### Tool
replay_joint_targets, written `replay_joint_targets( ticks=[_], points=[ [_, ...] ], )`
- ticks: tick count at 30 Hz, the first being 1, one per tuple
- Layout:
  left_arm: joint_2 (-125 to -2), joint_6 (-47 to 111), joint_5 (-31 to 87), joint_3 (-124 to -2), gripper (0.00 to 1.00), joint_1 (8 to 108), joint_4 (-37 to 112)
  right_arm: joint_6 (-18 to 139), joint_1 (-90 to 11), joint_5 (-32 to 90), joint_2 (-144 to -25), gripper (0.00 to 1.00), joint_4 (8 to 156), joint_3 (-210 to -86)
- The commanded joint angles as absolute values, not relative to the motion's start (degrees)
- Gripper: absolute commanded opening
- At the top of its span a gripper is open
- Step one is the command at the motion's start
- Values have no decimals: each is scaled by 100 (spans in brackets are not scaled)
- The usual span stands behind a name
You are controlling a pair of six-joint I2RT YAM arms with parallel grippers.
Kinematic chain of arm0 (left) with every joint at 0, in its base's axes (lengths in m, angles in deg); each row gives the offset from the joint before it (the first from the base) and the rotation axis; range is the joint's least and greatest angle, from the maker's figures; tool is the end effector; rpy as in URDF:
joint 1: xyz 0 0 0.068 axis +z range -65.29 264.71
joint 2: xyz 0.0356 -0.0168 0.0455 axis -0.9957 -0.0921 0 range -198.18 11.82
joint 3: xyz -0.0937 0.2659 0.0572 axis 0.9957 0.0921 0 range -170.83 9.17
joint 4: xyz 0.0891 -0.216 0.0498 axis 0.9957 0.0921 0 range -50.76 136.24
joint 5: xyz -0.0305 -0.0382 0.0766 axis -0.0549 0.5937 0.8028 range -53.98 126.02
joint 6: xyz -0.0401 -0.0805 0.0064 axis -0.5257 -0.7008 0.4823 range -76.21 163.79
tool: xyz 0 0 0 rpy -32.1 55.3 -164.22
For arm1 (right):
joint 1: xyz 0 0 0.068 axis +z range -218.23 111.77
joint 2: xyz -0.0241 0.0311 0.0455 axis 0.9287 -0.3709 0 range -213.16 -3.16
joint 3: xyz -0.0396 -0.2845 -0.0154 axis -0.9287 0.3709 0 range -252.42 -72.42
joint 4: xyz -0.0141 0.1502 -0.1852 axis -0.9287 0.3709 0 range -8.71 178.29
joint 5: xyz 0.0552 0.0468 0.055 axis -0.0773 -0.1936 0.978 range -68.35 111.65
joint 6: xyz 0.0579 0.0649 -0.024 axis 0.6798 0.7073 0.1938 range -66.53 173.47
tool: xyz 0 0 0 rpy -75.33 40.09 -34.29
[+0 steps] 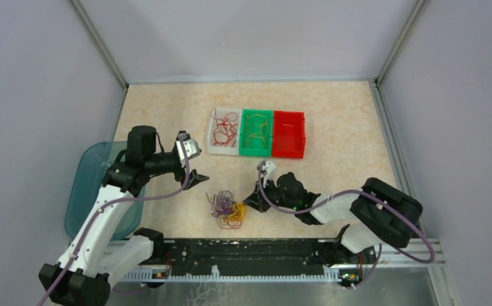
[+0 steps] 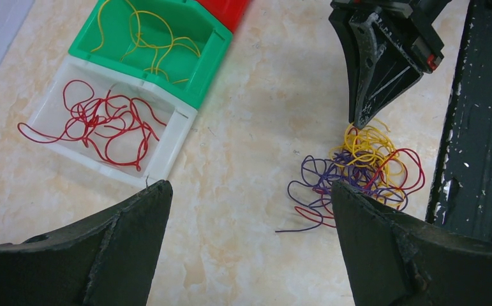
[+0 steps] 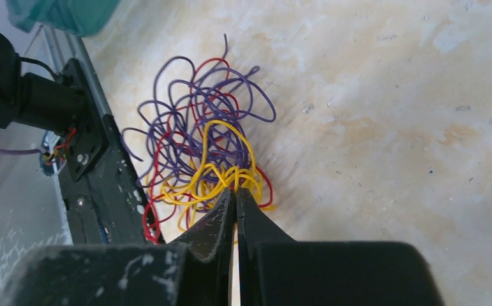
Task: Untangle the cables
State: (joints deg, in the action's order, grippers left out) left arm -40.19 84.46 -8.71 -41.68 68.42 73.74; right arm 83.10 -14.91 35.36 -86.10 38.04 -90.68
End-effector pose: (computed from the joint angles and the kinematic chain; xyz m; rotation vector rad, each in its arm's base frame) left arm 0.1537 -0.1039 0.3128 1.3273 1.5592 -0.5885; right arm 0.1494 0.2328 0.1611 -0.6055 2.0401 1.1489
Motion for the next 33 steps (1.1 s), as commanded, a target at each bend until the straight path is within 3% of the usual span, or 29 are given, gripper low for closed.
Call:
replay_joint_targets(
  ticks=[1,8,28,33],
  points=[
    [-3920,8552,-1126,-4347,100,6854,7396,8062,-1532,3427,-7738,0,4005,-9373],
    [-3928,8396,-1555,-4369,100,6854,7393,7843,-1532,3942,-7050,0,4776,-10092],
    [-3657,7475,-2367,-3913,98,6610,6950,8071,-1148,4246,-7470,0,4319,-11876],
    [-3749,7202,-2376,-3827,86,6583,6641,8064,-1069,4233,-7597,0,4268,-12104]
  ],
)
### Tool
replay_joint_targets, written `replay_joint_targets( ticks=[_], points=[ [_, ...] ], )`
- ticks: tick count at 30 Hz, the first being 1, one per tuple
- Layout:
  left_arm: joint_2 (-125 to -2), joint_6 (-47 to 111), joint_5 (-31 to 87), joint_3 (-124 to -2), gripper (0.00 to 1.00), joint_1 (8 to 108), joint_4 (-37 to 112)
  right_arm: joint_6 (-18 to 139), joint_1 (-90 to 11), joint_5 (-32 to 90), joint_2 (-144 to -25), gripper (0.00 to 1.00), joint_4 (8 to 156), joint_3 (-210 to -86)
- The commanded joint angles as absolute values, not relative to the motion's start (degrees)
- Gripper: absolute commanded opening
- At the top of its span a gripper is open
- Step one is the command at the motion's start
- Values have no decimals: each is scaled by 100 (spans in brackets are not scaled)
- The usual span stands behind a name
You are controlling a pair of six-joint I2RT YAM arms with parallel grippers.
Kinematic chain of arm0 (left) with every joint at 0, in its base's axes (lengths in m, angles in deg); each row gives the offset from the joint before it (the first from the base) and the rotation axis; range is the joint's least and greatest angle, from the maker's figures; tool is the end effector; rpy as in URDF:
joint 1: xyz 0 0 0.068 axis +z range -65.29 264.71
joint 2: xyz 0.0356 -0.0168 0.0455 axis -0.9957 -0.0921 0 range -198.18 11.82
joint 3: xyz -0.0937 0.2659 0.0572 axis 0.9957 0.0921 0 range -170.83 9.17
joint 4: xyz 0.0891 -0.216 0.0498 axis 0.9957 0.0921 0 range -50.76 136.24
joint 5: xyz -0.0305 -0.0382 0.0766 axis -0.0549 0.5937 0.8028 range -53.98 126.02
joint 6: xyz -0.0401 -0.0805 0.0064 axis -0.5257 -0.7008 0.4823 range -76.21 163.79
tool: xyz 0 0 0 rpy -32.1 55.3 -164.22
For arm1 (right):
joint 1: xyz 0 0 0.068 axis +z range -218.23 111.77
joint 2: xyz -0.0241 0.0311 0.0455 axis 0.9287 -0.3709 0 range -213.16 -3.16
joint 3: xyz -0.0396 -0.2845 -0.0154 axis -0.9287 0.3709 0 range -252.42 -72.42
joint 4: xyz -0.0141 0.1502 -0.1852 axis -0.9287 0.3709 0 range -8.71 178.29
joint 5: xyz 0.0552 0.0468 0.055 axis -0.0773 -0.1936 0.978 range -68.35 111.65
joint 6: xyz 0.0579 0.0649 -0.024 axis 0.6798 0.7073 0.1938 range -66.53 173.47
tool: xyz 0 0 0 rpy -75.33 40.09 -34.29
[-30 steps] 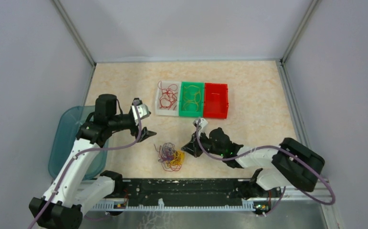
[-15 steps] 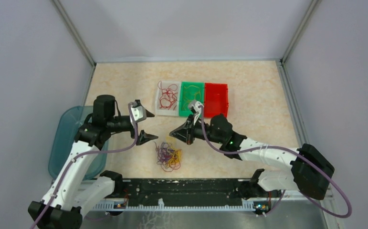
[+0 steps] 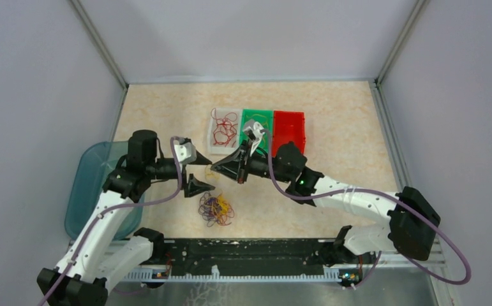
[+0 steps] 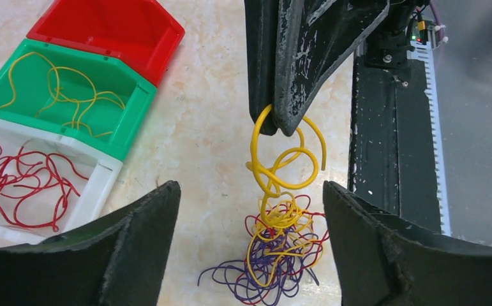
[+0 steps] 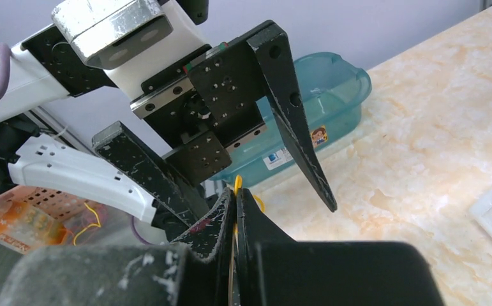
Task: Untangle the cables
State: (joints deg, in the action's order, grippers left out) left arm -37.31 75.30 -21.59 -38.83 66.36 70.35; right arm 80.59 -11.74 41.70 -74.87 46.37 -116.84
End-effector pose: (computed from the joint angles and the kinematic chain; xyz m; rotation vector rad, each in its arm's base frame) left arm 0.1288 -0.1144 0.3180 1.3105 1.4654 -0.9086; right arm 0.1449 0.2691 0.3506 -0.7114 1.4517 1.4163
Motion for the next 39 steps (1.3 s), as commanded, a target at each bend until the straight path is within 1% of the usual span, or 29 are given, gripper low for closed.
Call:
replay_joint_targets(
  ticks=[1,3,5,6,9,10,11,12,14,16,21,22,23,25,28,35,39],
  points=[
    [-3788,7158,-2401,-3856,81,6582,6620,8062,-1059,4219,-7608,0,4263,-12136],
    [-3847,7021,-2488,-3932,71,6584,6555,8043,-1042,4205,-7635,0,4273,-12199],
    [-3902,6877,-2622,-4027,57,6575,6504,8032,-1027,4191,-7669,0,4281,-12240],
    [-3922,6835,-2686,-4069,49,6567,6500,8034,-1023,4183,-7680,0,4279,-12238],
    [-3930,6803,-2612,-4135,15,6541,6499,8038,-1022,4125,-7664,0,4165,-12192],
    [-3901,6818,-2544,-4141,7,6538,6499,8042,-1022,4089,-7630,0,4101,-12147],
    [-3866,6834,-2501,-4132,2,6538,6499,8048,-1022,4061,-7584,3,4050,-12108],
    [-3842,6848,-2469,-4125,0,6538,6493,8056,-1022,4026,-7536,12,4002,-12058],
    [-3772,6842,-2455,-4125,0,6538,6480,8058,-1020,3908,-7366,33,3959,-11914],
    [-3756,6818,-2440,-4174,0,6538,6473,8030,-1036,3761,-7164,49,3897,-11692],
    [-3769,6837,-2364,-4462,0,6530,6473,8013,-1206,3498,-6555,83,3657,-10904],
    [-3785,6846,-2366,-4582,0,6529,6462,7933,-1214,3483,-6458,89,3651,-10754],
    [-3789,6821,-2362,-4668,0,6529,6426,7810,-1215,3476,-6382,92,3670,-10636],
    [-3817,6628,-2370,-4801,0,6515,6249,7608,-1214,3493,-6304,93,3533,-10281],
    [-3866,6293,-2377,-5031,0,6458,6028,7416,-1200,3651,-6533,91,3175,-10077],
    [-3861,5888,-2327,-5343,0,6364,5979,7016,-990,3700,-7669,87,3087,-10885],
    [-3807,5801,-2296,-5488,0,6350,5946,6980,-964,3406,-8230,79,2854,-11174]
  ],
)
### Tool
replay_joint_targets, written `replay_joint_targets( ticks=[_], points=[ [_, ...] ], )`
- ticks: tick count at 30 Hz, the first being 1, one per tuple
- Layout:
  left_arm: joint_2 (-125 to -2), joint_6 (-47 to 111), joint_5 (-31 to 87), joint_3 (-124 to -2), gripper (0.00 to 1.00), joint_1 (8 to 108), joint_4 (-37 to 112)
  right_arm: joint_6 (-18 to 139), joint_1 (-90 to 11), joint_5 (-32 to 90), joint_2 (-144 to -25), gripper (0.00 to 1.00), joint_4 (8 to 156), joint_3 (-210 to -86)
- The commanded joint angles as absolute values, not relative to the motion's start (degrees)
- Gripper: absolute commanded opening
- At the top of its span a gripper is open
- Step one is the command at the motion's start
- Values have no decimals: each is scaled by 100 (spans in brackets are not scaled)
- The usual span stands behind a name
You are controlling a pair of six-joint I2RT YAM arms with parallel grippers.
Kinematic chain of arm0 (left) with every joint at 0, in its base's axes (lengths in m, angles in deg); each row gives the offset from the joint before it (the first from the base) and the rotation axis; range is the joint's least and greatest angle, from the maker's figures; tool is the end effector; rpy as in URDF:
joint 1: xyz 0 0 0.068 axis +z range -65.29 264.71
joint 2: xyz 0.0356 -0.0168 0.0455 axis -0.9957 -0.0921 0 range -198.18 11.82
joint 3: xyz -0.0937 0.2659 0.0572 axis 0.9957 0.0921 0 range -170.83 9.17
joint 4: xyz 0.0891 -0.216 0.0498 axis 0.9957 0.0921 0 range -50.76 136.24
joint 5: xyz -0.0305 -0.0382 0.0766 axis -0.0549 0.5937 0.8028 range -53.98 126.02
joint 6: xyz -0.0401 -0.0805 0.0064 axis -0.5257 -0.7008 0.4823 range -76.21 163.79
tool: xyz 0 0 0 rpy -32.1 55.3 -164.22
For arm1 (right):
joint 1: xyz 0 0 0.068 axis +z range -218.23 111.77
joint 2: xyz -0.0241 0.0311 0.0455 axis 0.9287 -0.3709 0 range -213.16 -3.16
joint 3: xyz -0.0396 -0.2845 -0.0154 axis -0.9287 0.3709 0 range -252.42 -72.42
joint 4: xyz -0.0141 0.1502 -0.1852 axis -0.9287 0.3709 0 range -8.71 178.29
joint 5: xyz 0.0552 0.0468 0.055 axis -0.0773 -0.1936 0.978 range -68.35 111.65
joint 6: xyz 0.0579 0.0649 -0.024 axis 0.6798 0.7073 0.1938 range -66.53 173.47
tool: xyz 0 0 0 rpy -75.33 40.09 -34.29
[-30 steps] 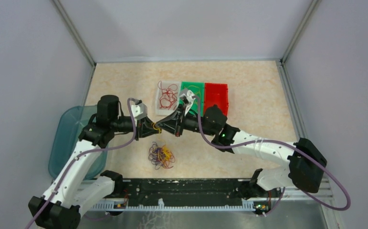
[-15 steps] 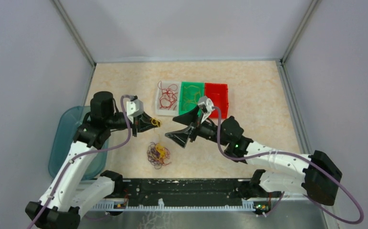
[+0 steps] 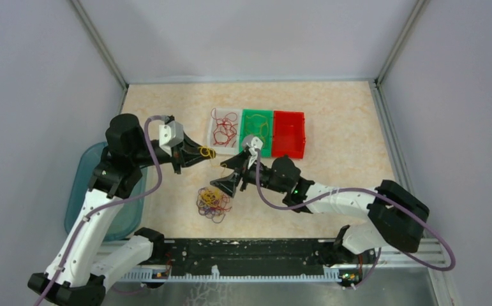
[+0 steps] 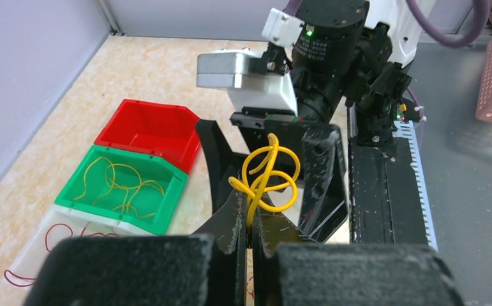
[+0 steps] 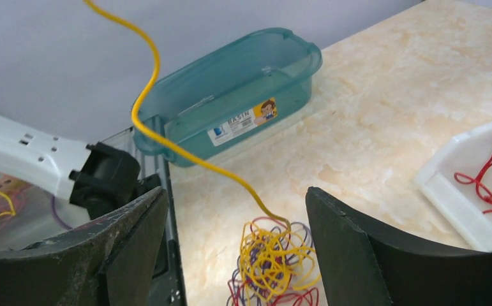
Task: Untangle the cables
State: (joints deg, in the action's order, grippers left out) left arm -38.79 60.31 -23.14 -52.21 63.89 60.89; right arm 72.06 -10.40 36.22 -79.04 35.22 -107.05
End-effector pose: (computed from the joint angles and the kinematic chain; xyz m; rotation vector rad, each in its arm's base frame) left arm 0.1265 -0.1221 0.4079 1.2186 1.2710 -0.9536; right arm 0.1471 0.2722 0.2967 -0.7509 1.4402 1.2444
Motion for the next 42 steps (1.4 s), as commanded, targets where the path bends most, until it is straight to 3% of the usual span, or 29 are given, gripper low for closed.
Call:
replay_joint_targets(
  ticks=[1,5,16,32,42],
  points=[
    [-3803,5784,-2288,-5545,0,6352,5946,7000,-961,3357,-8320,77,2761,-11185],
    [-3782,5739,-2203,-5778,0,6351,5849,7133,-911,3338,-8598,67,2466,-11099],
    [-3757,5353,-1662,-6501,0,6340,4681,7876,-807,3253,-9261,63,1155,-10602],
    [-3908,5326,-1358,-7377,0,6342,4390,8238,-503,3258,-10334,57,449,-10628],
    [-3844,5225,-1497,-7432,0,6346,4495,7836,-530,2897,-8825,81,747,-9871]
  ],
)
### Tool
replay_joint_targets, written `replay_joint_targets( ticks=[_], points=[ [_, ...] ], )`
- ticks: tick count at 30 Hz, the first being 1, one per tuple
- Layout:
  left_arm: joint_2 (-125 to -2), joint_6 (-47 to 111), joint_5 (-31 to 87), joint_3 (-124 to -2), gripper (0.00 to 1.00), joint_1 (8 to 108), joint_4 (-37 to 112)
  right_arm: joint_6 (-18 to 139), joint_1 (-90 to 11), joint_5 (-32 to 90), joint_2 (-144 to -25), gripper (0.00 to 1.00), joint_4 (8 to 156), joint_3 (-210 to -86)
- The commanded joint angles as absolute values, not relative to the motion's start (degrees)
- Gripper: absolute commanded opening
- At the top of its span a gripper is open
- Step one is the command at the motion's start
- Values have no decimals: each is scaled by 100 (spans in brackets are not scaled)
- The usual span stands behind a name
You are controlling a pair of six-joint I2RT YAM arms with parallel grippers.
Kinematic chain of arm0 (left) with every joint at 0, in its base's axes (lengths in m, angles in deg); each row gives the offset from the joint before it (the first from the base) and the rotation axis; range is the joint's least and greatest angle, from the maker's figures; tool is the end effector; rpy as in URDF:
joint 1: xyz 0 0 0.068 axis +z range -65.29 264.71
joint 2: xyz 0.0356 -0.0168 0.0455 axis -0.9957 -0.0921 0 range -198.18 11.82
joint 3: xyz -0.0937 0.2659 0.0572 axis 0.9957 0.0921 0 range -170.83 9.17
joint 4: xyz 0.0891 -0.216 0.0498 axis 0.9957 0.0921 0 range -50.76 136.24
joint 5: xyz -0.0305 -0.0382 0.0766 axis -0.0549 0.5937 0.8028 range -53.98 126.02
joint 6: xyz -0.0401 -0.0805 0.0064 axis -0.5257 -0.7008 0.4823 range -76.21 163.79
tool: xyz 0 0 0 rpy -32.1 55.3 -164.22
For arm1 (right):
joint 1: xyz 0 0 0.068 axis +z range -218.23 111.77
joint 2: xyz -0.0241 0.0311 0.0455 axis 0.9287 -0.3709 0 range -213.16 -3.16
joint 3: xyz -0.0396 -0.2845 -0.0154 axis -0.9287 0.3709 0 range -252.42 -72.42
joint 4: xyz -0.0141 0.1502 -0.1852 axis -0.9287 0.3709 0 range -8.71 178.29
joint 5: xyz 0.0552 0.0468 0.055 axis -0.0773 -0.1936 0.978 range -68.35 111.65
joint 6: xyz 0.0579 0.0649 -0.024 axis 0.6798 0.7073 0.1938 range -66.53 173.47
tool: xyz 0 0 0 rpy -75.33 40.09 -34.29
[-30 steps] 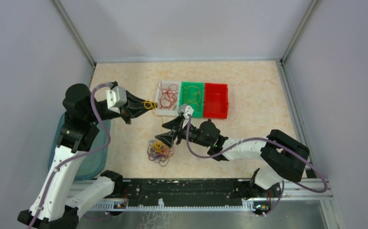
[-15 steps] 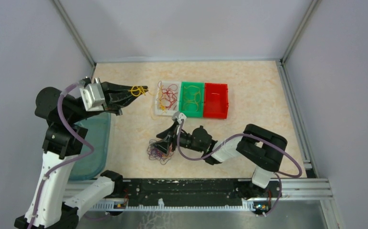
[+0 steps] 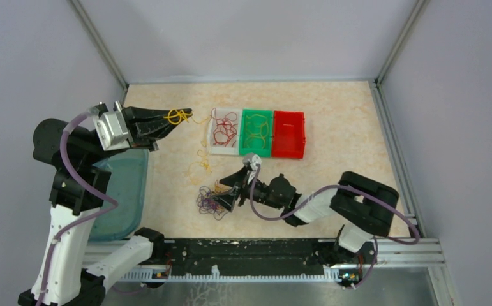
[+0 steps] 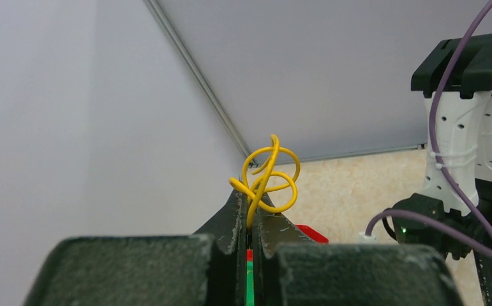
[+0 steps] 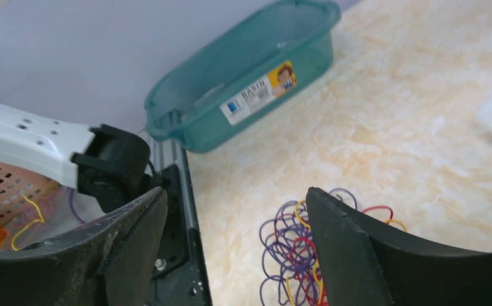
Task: Untangle the cables
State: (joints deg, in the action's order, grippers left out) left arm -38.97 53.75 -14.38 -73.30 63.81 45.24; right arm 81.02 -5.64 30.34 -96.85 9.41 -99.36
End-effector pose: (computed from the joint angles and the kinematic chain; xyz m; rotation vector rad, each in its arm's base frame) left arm 0.0831 -0.0981 0.5513 1.0429 0.8076 -0.6548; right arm 0.1425 0.3015 0.2268 -0.6232 1.5217 1.3572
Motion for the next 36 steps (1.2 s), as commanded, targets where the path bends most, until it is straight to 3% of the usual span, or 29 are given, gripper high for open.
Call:
replay_joint_targets(
  ticks=[1,8,17,25,34,36],
  points=[
    [-3833,5199,-1521,-7434,0,6346,4489,7775,-534,2852,-8640,82,856,-9838],
    [-3812,5040,-1681,-7416,0,6347,4482,7541,-732,2755,-7673,86,1577,-10164],
    [-3720,4979,-1729,-7244,0,6344,4469,6848,-1079,2587,-7838,85,2782,-11529],
    [-3655,4882,-1686,-6818,0,6345,4305,7073,-1175,3171,-8167,66,2667,-11952],
    [-3690,4695,-1671,-6554,0,6347,4100,7017,-1198,3247,-8349,63,2724,-12083],
    [-3695,4664,-1682,-6576,0,6345,4095,7002,-1216,3226,-8358,52,2758,-12107]
  ],
)
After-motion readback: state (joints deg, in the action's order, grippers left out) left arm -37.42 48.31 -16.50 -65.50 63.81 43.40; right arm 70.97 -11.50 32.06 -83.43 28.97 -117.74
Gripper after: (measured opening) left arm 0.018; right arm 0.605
